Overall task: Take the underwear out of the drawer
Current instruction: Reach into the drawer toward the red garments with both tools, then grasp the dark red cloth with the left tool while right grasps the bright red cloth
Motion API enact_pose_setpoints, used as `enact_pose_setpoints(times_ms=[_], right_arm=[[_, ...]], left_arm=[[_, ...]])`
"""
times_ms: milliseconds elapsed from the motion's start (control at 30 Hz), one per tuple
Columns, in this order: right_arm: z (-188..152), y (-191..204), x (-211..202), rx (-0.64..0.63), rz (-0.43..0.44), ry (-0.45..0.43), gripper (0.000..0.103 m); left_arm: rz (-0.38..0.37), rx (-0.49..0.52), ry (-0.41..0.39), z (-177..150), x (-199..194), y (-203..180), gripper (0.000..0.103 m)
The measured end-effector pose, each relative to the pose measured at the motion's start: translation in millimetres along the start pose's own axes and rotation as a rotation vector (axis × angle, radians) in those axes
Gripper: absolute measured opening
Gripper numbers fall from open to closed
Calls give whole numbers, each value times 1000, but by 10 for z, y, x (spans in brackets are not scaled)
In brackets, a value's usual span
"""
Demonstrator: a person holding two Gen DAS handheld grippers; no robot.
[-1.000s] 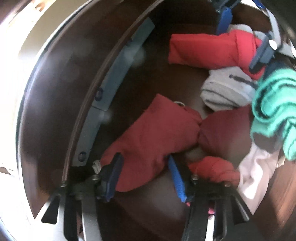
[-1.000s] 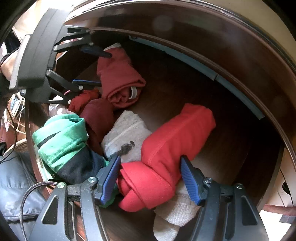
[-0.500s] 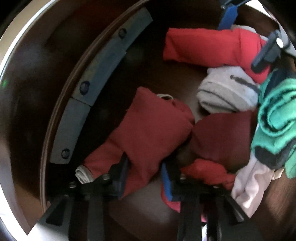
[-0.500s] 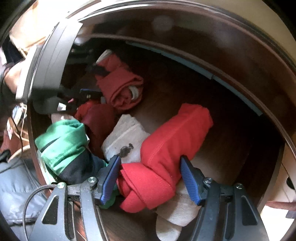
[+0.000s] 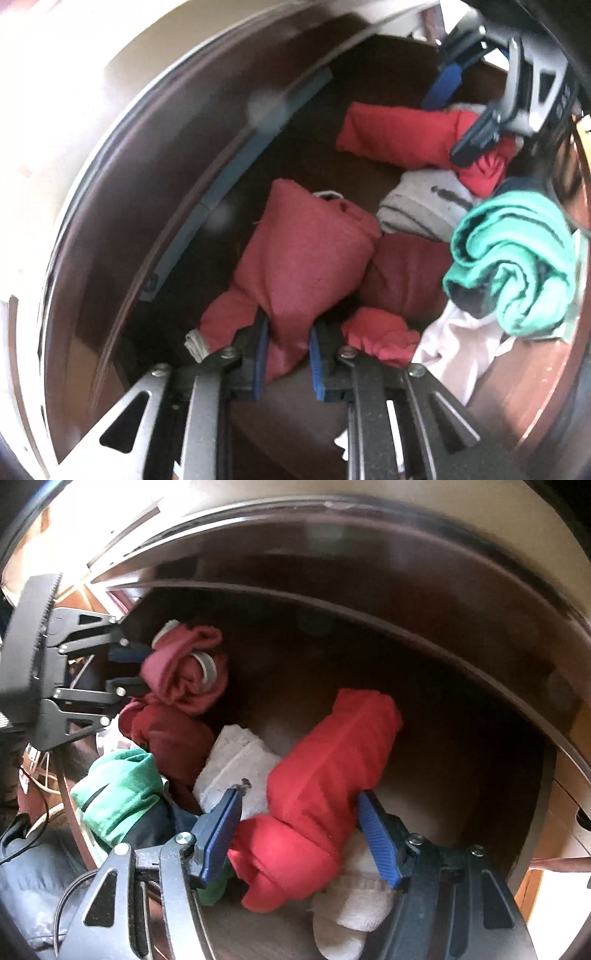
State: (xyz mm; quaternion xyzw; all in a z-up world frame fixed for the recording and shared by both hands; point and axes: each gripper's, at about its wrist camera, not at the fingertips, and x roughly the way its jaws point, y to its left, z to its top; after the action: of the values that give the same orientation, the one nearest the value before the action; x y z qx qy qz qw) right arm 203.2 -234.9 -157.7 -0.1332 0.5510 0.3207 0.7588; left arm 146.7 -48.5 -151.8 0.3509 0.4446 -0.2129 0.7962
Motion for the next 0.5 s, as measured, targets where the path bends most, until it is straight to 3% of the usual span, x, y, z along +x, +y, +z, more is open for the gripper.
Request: enact_pose_setpoints(times_ms=[267, 300, 367, 500], right_arm=[[113, 16, 167, -20, -19, 48, 67], [121, 23, 164, -25, -21, 48, 64], [143, 98, 183, -43, -33, 37, 48], [139, 110, 181, -53, -25, 19, 39]], left_arm=[[-59, -211, -75, -284, -370, 251, 17], [-60, -236, -93, -313, -409, 291, 17], [-68, -279, -125, -387, -515, 364, 17], [-73, -343, -172, -543, -600, 339, 17]])
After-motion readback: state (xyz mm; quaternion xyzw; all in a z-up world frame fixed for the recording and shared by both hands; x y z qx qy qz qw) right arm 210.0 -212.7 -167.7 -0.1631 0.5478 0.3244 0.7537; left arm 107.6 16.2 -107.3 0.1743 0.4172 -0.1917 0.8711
